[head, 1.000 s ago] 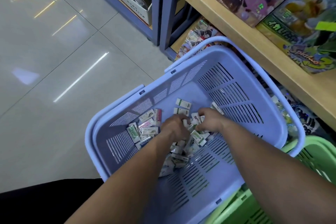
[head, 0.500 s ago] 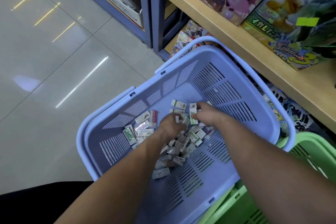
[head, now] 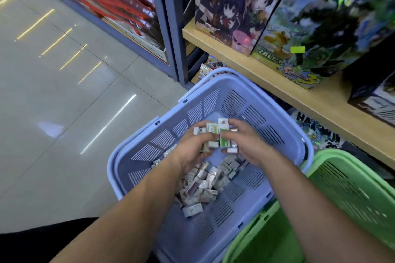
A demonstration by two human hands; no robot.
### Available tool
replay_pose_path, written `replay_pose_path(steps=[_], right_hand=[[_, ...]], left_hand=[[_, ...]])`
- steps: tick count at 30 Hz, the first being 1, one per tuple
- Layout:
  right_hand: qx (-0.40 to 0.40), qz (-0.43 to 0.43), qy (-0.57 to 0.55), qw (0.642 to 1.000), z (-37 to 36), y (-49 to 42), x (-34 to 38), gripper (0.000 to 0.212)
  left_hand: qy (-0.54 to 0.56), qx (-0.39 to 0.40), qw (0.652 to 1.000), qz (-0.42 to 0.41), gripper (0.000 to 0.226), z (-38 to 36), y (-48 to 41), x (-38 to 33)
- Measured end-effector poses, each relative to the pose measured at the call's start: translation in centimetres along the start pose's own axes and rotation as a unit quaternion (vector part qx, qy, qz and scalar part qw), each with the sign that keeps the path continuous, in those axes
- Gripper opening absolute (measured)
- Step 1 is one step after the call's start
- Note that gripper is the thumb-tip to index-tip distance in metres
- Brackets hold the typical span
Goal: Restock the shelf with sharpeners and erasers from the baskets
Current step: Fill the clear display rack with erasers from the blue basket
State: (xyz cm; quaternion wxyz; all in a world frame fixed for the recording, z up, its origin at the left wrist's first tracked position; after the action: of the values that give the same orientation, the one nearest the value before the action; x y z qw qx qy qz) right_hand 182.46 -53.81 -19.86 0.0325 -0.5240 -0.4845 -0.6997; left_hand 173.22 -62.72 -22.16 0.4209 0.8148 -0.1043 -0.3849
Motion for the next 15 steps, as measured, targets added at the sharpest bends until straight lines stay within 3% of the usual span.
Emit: replay_pose_path(steps=[7, 15], right_hand=[[-0.041, 0.08, -0.104, 0.991, 0.7, 6.7, 1.7, 0.026], [-0.034, 0.111, -0.092, 0.989, -0.3, 10.8, 3.4, 0.016]], left_hand=[[-0.047, 0.02, 0.999, -0.016, 0.039, -2.8, 6.1, -2.8], [-0.131, 0.034, 0.988, -0.074, 0.032, -3.9, 11.8, -5.0]])
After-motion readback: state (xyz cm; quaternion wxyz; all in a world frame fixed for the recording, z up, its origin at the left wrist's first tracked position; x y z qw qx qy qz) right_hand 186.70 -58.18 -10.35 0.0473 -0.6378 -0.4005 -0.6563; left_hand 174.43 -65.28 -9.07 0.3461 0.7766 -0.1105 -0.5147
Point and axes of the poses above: each hand's wrist, its own y-axis away from the middle knuckle, its own z-axis out of the back of the hand, x = y × z, the point moved 10 cm from there along -y, towards the middle knuckle, and after that the axes turned 4 degrees about z, right-handed, at the moved point
